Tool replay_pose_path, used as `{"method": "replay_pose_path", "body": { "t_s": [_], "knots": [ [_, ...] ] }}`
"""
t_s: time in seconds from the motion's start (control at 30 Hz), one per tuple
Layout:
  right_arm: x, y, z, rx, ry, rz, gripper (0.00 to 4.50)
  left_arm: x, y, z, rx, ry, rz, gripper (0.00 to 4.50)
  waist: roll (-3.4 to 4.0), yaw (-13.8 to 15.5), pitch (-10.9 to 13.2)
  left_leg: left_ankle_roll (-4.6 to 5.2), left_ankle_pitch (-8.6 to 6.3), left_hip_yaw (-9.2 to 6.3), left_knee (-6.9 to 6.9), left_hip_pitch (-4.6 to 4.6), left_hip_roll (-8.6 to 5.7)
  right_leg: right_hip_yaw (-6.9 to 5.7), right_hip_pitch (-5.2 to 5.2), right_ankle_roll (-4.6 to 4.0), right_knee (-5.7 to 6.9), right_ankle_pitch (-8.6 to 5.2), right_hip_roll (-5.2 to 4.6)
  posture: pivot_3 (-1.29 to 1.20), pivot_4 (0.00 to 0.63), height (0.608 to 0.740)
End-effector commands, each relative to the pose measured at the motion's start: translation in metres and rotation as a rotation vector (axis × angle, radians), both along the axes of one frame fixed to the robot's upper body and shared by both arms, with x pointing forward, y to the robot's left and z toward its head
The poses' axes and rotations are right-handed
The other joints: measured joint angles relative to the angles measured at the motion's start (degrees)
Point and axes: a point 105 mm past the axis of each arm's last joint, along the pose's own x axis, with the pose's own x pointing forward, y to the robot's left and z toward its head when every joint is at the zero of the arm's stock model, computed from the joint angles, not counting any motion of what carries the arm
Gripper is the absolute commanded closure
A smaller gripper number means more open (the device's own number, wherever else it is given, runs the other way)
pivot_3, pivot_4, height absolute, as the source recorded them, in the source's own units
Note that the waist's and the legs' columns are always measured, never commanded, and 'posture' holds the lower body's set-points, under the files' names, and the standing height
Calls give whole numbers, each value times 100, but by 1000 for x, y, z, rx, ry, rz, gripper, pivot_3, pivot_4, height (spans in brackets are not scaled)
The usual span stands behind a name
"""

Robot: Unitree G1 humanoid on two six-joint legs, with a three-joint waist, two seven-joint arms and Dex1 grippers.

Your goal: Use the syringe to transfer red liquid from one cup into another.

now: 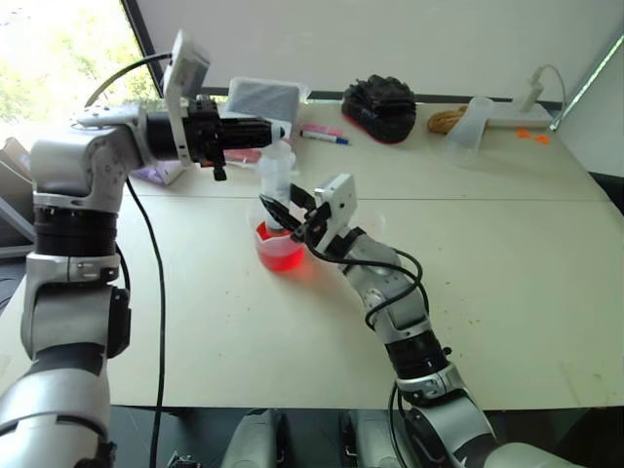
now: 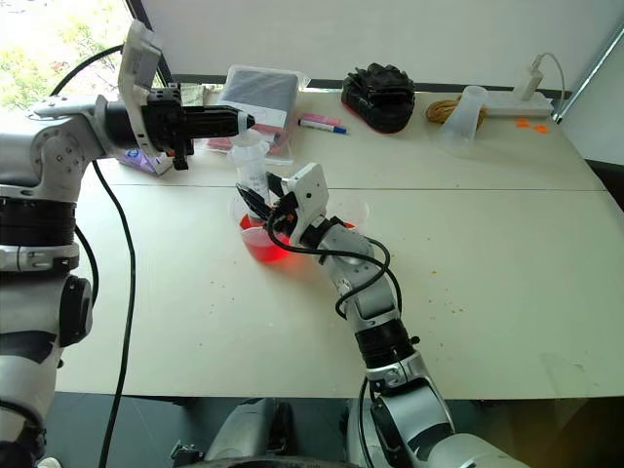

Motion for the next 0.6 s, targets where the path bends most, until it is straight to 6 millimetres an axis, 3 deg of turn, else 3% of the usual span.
{"method": "replay_pose_path", "body": {
  "t_s": [0.03, 0.4, 0.6],
  "knots": [
    [-11, 20, -20, -56, 31, 71, 3162, -21, -3, 54, -89, -191, -44, 4444, 0, 0, 0, 0, 0, -1, 0, 0, 0, 0, 0, 0, 0, 0, 0, 0, 150, 740],
    [-11, 22, -23, -63, 27, 73, 3162, -27, -3, 56, -90, -194, -45, 4444, 0, 0, 0, -3, 1, -1, 0, 0, 0, 0, 0, 0, 0, 0, -1, 0, 150, 740],
    [-10, 22, -20, -59, 21, 73, 3162, -23, 3, 43, -61, -159, -11, 4444, 0, 0, 0, -3, 2, -1, 0, 0, 0, 0, 0, 0, 0, 0, -1, 0, 150, 740]
  ]
}}
